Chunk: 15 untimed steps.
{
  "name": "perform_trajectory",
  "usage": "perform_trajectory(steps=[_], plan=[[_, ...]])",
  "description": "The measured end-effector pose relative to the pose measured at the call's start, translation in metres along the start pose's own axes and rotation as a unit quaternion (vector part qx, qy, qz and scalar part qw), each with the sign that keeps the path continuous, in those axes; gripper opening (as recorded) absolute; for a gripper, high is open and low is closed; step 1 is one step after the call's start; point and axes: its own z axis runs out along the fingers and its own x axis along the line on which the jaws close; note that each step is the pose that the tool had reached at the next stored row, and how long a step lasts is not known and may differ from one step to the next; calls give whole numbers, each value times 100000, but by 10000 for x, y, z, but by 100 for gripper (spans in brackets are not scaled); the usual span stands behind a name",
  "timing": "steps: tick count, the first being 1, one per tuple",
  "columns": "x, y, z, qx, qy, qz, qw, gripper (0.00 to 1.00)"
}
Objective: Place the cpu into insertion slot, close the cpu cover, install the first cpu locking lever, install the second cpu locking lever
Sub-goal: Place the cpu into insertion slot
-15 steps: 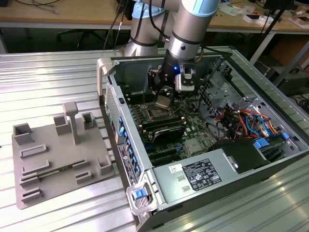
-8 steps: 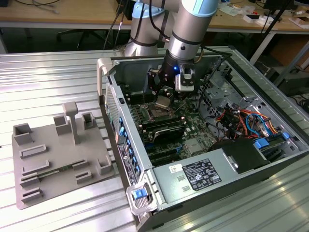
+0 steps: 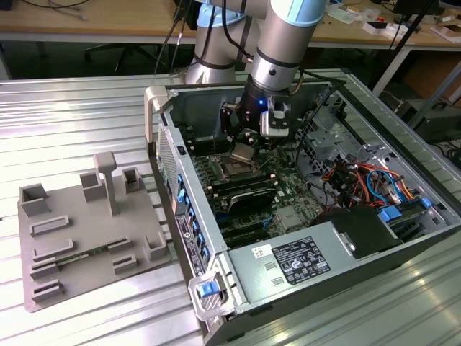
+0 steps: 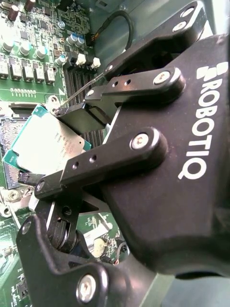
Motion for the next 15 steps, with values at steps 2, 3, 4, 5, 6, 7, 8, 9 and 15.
perform_trajectory(steps=[2,3,4,5,6,7,8,9,15], plan=[[0,0,3,0,10,144,100000,55],[0,0,4,0,10,192,100000,55],[0,0,6,-1,15,274,100000,55],[0,0,8,-3,20,348,99999,55],[0,0,9,-4,21,400,99999,55],[0,0,11,-2,24,468,99999,55],[0,1,12,-6,28,537,99999,55],[0,1,14,-7,32,605,99998,55],[0,1,24,-10,51,945,99996,55]])
